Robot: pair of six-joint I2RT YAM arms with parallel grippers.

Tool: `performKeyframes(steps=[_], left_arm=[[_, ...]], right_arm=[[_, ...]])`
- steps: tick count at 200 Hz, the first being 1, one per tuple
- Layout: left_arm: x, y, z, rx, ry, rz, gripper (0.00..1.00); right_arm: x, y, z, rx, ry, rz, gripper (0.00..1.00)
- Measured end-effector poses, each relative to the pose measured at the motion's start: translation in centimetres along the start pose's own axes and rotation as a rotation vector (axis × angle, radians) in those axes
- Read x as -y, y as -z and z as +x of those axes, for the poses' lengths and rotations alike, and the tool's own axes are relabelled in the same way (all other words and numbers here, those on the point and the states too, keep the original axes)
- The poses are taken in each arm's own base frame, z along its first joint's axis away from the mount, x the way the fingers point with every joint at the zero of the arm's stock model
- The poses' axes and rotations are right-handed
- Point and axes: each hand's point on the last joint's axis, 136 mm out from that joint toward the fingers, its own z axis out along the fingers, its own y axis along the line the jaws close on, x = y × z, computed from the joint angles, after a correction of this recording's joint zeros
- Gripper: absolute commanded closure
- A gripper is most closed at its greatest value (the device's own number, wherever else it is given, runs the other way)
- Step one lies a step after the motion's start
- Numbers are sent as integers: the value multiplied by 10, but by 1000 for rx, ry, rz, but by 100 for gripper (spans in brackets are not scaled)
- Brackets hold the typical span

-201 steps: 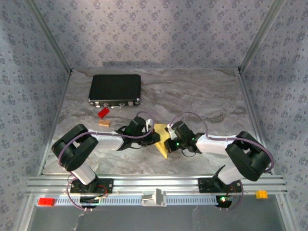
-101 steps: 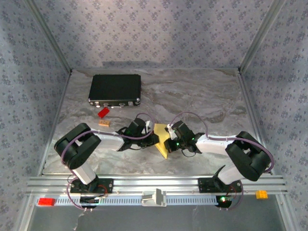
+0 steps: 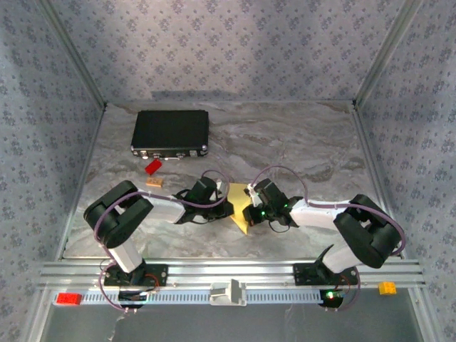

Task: Fold a paper plane with a square sheet of paper (pick it up from the middle)
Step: Third fold the triangle at the center of the table.

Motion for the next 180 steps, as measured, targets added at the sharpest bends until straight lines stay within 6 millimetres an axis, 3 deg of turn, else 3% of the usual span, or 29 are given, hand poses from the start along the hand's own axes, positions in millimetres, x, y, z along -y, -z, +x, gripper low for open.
performKeyframes(steps=[27, 71, 94, 107, 134, 152, 180], left_arm=[[0, 0, 0, 0, -9, -1, 100], [0, 0, 0, -5, -18, -6, 100], [0, 0, 0, -7, -17, -9, 100], [0, -1, 0, -9, -17, -9, 100], [0, -1, 1, -12, -20, -9, 100], [0, -1, 0, -12, -20, -9, 100], [0, -1, 1, -12, -20, -10, 100]], right_arm=[[-1, 1, -1, -4, -8, 1, 100], [-4, 14, -16, 11, -56, 6, 68], [-7, 33, -33, 60, -89, -3, 63], [-10, 42, -39, 75, -103, -21, 66], [-26, 45, -34, 42, -140, -102, 85], [-42, 38, -21, -19, -148, -150, 93], [-64, 20, 3, -130, -125, -183, 96]])
